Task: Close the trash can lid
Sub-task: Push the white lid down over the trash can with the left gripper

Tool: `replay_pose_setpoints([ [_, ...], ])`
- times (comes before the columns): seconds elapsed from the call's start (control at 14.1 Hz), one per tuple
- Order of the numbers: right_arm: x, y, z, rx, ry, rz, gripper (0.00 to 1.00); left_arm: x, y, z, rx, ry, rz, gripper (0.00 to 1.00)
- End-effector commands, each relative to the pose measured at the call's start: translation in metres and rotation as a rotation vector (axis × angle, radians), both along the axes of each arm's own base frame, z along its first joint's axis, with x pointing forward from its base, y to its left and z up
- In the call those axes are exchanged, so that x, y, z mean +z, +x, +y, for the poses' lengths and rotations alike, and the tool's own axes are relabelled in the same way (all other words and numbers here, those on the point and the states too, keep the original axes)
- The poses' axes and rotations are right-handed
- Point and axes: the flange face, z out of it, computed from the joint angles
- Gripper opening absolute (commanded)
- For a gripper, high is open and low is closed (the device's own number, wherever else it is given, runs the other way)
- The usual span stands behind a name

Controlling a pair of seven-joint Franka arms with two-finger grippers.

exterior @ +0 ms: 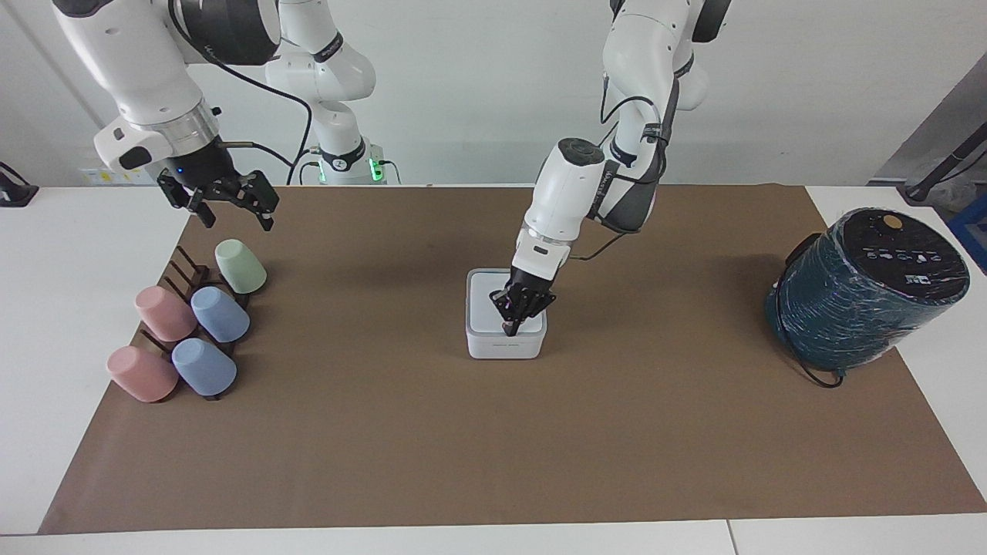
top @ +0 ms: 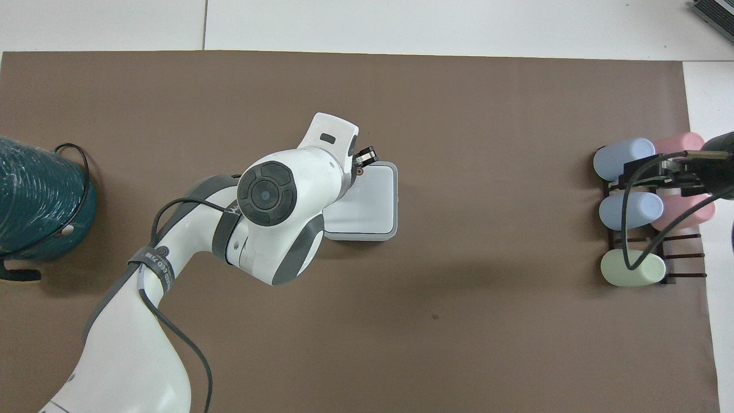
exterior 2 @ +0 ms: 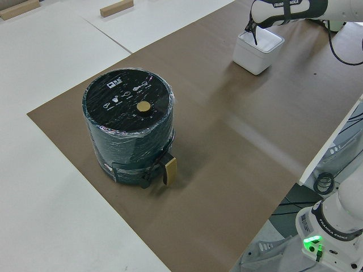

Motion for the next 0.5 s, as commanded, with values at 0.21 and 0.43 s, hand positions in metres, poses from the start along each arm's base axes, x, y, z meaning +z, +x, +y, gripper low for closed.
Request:
replay_pose_setpoints([
  [0.21, 0.001, -0.004, -0.002, -0.003, 0.016, -0.013, 1.00, 0.011, 0.010, 0.000, -0.002, 0.034, 0.040, 0.00],
  [0.43, 0.001, -0.004, -0.002, -0.004, 0.016, -0.012, 1.00, 0.053, 0.015, 0.006, -0.008, 0.073, 0.087, 0.00],
])
